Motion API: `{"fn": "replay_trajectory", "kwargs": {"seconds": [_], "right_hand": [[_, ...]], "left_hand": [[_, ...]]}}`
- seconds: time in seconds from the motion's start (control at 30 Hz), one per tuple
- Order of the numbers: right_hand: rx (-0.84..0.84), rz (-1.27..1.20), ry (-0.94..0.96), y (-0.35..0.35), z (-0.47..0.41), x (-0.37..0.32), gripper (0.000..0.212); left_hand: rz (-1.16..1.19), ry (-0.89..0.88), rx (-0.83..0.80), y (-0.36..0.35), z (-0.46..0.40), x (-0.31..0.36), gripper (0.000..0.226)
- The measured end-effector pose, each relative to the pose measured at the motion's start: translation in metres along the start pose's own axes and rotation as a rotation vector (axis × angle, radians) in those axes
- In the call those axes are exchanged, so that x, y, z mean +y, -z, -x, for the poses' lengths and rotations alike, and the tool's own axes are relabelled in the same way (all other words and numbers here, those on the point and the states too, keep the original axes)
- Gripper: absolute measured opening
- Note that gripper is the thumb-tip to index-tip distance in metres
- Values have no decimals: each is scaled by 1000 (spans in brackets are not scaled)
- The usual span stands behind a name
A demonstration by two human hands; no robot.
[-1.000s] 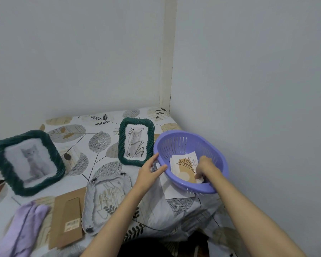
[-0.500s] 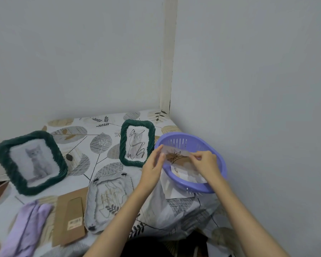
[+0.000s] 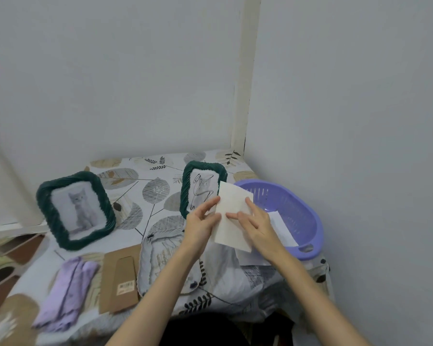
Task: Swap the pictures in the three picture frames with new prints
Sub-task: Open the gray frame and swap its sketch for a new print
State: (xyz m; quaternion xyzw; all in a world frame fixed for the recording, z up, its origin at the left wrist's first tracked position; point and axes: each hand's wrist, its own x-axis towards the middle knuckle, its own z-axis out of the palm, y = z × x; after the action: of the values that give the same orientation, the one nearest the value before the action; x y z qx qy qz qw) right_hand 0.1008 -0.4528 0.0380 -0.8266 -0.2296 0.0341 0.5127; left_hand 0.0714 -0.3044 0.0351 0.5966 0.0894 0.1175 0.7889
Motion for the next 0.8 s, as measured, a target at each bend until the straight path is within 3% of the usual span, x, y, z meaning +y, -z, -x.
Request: {"fn": "replay_trajectory", "kwargs": {"seconds": [0.1,0.23,0.4,0.6,0.67,0.8], "right_hand": [[-3,-18,46,-17,-2,-5,30],[-106,-183,-51,-46,-8,-10,41],[-202,-307,-142,-86,-12,-8,36],[-207,-77,-115,-108,-8,2,34],[-193,67,-70,-110,-5,8,29],[-230,223,-14,-108,-2,17,26]], "left_hand": [[-29,-39,86,33,6,5,40],[21,-44,146,80,14,10,40],[-192,2,198,127,28,2,35],[-361,118,215,165,35,-20,48],[-512,109,179,171,35,-29,57],[-1093,13,61,179,37,-38,70]]}}
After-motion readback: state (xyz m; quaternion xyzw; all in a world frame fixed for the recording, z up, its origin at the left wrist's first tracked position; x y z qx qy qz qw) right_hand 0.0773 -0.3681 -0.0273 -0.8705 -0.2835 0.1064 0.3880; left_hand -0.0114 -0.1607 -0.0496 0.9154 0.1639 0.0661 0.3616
